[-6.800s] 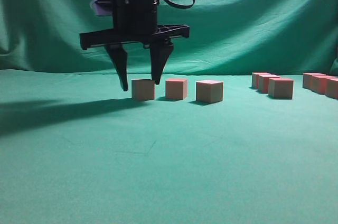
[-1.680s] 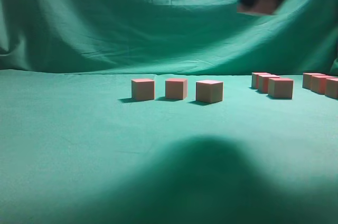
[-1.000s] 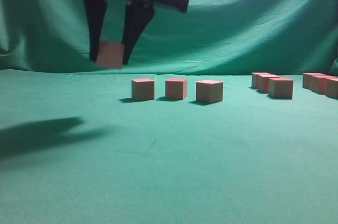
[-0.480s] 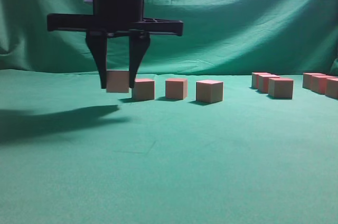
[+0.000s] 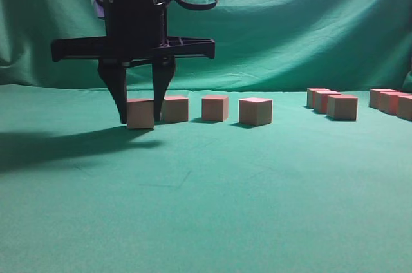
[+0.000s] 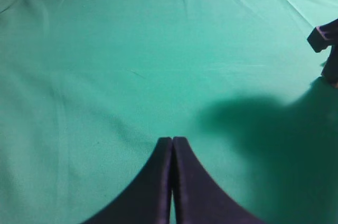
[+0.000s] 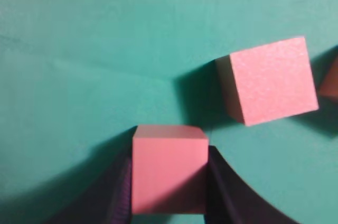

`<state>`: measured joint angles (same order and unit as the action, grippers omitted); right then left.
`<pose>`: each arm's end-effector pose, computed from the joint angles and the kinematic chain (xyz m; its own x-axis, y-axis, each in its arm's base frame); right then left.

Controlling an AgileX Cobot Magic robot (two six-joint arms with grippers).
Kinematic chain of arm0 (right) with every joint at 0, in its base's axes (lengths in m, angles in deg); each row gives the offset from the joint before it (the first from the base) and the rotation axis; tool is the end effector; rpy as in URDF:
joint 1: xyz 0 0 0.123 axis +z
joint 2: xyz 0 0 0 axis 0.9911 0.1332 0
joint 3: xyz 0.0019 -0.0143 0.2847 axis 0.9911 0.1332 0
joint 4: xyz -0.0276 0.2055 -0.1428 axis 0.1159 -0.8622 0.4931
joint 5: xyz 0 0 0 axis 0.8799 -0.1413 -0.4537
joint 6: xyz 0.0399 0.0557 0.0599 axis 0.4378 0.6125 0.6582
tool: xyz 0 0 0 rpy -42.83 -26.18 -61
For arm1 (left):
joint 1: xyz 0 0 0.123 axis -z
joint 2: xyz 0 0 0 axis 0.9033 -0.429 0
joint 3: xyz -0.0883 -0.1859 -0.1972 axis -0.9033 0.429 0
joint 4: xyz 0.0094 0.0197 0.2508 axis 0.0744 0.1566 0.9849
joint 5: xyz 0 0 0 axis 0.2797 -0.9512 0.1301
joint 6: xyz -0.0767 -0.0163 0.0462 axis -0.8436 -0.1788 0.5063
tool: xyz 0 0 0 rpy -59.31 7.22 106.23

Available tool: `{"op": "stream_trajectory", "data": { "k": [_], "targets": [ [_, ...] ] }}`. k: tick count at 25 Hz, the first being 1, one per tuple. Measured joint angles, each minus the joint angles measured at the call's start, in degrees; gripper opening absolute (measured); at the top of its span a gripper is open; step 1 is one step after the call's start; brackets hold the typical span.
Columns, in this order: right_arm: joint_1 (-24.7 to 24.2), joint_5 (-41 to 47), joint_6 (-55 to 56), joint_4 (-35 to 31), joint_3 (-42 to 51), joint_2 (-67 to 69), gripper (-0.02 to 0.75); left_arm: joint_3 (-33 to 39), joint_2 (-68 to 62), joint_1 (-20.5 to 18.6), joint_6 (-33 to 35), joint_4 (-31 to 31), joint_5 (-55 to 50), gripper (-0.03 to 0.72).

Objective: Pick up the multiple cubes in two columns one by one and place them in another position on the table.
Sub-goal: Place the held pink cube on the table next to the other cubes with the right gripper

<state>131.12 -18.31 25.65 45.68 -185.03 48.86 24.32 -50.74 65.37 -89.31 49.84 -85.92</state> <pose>0.3399 0.3578 0.1725 -0.9302 -0.1888 -0.3148 -0.1878 0.9816 -0.0339 0.0529 -0.0002 0.1774 -0.2591 0.0300 -0.9654 0.0135 0.9995 0.0274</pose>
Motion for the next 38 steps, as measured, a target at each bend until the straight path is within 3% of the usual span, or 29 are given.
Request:
{"op": "stream_trajectory", "data": {
  "k": [29,36,38],
  "targets": [
    [0.1,1.1,1.7,1.0,0.0,0.2,0.256,0.0,0.0,0.0,0.0,0.0,0.0,0.000],
    [0.1,1.1,1.6,-0.5,0.0,0.2,0.535,0.0,0.0,0.0,0.0,0.0,0.0,0.000],
    [0.1,1.5,1.3,-0.9,0.0,0.2,0.557,0.0,0.0,0.0,0.0,0.0,0.0,0.000]
  ]
}}
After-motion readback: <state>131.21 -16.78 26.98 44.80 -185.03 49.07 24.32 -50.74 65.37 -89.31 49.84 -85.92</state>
